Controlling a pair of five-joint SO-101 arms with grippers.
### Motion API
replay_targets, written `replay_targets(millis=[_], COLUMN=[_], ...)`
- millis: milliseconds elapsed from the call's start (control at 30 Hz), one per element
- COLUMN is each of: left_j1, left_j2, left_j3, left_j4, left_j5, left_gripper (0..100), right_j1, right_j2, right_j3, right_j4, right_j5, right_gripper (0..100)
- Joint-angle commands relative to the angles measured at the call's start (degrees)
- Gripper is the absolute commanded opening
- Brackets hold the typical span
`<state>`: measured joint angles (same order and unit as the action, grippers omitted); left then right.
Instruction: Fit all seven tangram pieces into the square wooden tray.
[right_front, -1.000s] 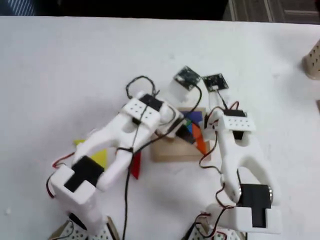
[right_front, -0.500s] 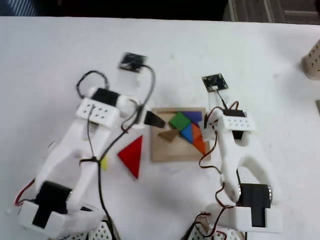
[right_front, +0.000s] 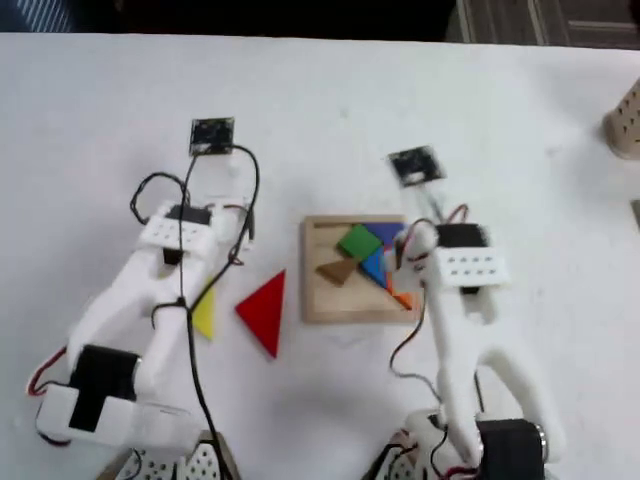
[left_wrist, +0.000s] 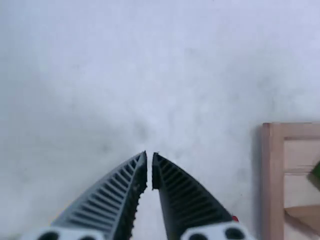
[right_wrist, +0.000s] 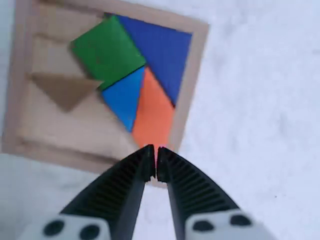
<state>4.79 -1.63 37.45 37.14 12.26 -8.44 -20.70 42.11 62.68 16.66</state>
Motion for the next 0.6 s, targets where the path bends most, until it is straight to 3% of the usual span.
replay_targets(millis=[0, 100, 433, 567], left_j1=[0.1, 0.0, 0.0, 0.0], left_j2=[1.7, 2.0, 2.0, 2.0], left_j3=[-2.8, -3.1, -3.1, -3.0], left_j4=[-2.1, -2.1, -2.2, -2.3], left_j5=[0.7, 0.7, 0.3, 0.2], left_gripper=[2, 2, 2, 2], right_j1=[-6.1, -9.8, -17.6, -17.5], right_j2=[-1.1, 2.3, 3.9, 4.8], right_j3=[4.3, 9.0, 7.8, 9.3], right_j4=[-2.2, -11.1, -15.5, -20.6], right_j5=[-1.1, -3.3, -8.4, -8.3], right_gripper=[1.8, 1.8, 1.8, 1.8])
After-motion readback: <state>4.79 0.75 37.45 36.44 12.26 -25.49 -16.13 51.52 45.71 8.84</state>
